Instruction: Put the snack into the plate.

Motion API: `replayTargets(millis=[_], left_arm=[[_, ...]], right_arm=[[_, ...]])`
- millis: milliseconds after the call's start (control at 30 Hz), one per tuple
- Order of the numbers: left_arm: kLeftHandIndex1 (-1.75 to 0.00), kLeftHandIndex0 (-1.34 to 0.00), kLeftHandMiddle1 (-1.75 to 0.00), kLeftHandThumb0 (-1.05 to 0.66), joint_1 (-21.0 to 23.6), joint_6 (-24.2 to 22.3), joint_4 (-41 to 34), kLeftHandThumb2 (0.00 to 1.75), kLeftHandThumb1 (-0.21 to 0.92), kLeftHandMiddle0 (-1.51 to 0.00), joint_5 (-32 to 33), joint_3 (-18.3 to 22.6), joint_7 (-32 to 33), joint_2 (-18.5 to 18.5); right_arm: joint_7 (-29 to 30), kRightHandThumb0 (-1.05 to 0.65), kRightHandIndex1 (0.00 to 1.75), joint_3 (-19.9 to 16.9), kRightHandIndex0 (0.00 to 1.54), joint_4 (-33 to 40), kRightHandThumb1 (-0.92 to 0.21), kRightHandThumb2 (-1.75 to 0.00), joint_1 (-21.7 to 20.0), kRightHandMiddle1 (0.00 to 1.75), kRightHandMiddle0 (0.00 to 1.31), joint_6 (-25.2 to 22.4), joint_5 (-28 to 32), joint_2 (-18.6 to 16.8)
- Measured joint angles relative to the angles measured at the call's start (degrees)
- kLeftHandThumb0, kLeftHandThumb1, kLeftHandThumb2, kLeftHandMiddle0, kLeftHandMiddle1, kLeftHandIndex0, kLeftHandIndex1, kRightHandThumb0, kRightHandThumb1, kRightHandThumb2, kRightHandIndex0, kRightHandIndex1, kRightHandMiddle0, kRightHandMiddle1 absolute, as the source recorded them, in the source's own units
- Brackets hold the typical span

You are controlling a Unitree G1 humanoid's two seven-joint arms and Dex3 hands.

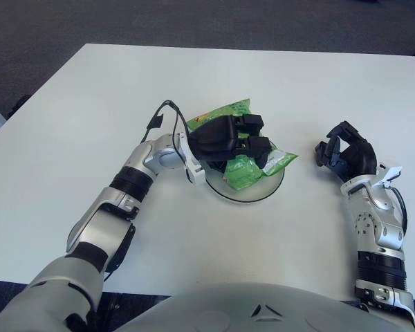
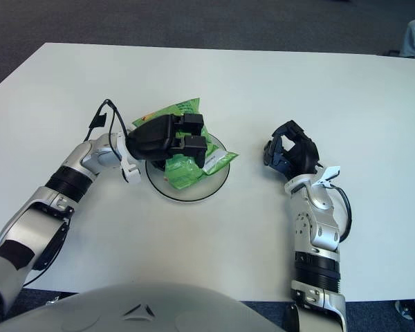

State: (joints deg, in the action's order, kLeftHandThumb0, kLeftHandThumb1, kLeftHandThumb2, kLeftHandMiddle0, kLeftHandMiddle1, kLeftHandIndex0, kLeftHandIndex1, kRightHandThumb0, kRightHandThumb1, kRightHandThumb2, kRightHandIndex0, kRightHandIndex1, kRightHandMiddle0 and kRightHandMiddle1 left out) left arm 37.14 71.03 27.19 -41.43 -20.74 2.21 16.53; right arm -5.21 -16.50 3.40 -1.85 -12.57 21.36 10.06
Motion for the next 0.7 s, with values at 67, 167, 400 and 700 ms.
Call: replayTargets(millis=[67, 167, 400, 700], left_arm=[[-1.50, -0.36, -1.74, 0.00, 0.0, 0.0, 0.1, 0.75, 0.71, -0.32, -0.9, -0.1, 0.4, 0.2], [-1.67, -0.22, -1.39, -0.20, 0.4, 0.7, 0.7, 0.58, 0.87, -0.14, -1.8, -0.7, 0.6, 0.7], [-1.00, -0.02, -0.60, -0.53, 3.2, 3.4, 2.8, 0.64, 0.79, -0.13, -1.9, -3.2, -1.0, 2.7], [-0.61, 0.00, -0.21, -0.74, 5.5, 4.6, 4.6, 0.58, 0.92, -0.15, -1.5, -4.7, -2.7, 3.7]], right_arm=[[0.1, -0.46, 1.75, 0.0, 1.15, 0.1, -0.40, -1.22, 0.0, 1.75, 0.55, -0.1, 0.0, 0.0], [0.3, -0.46, 1.75, 0.0, 1.15, 0.1, -0.40, -1.21, 0.0, 1.75, 0.55, -0.1, 0.0, -0.1], [0.5, -0.46, 1.75, 0.0, 1.15, 0.3, -0.41, -1.21, -0.1, 1.75, 0.55, -0.4, 0.0, -0.1], [0.4, -0.46, 1.75, -0.1, 1.17, -0.1, -0.41, -1.21, -0.4, 1.75, 0.55, -0.5, 0.1, -0.1]])
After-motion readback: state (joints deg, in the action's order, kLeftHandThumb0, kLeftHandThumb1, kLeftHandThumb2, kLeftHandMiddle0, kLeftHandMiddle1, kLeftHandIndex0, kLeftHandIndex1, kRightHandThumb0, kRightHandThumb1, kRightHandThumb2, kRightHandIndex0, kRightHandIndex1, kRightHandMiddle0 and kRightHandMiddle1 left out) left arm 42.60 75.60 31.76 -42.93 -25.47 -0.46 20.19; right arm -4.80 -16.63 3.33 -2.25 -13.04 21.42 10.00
